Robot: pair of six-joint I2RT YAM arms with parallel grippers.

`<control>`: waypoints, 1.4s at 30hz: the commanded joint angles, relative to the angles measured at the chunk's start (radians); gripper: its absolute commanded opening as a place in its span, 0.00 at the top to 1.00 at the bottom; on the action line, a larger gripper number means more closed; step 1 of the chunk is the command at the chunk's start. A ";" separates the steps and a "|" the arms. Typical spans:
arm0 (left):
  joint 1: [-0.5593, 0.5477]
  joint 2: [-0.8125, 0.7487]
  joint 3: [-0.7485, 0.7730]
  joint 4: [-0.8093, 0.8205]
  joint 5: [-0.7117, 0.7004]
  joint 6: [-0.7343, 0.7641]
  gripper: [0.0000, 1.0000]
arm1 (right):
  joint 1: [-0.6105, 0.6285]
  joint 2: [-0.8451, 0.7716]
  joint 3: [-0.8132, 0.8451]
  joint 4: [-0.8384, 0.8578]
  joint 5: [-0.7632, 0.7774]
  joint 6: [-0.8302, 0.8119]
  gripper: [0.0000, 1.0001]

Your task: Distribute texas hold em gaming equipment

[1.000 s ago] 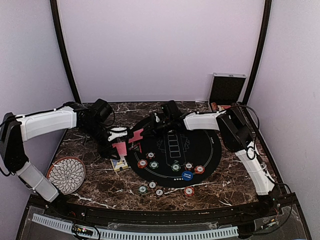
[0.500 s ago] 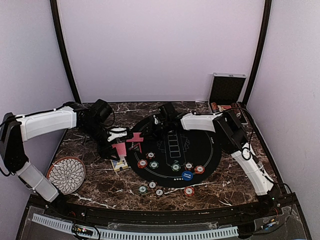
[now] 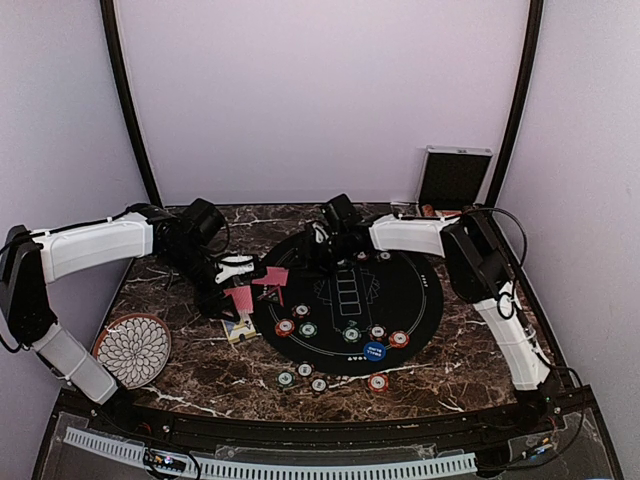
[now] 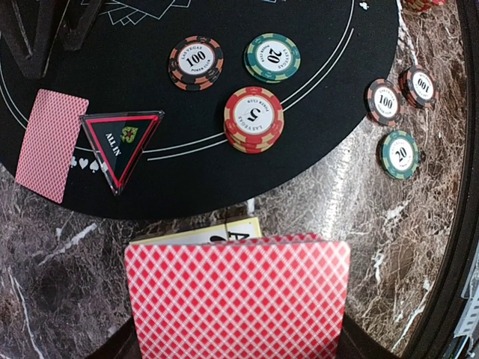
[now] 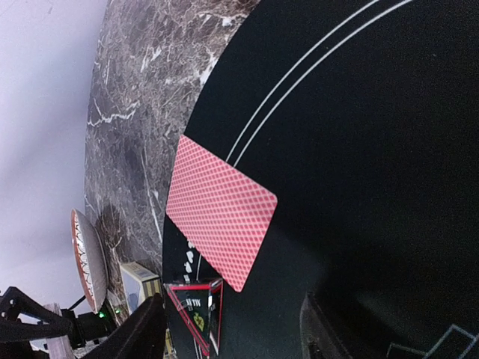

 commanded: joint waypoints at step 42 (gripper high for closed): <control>0.004 0.071 0.143 0.016 0.066 -0.058 1.00 | 0.174 -0.309 -0.395 0.493 -0.232 0.252 0.01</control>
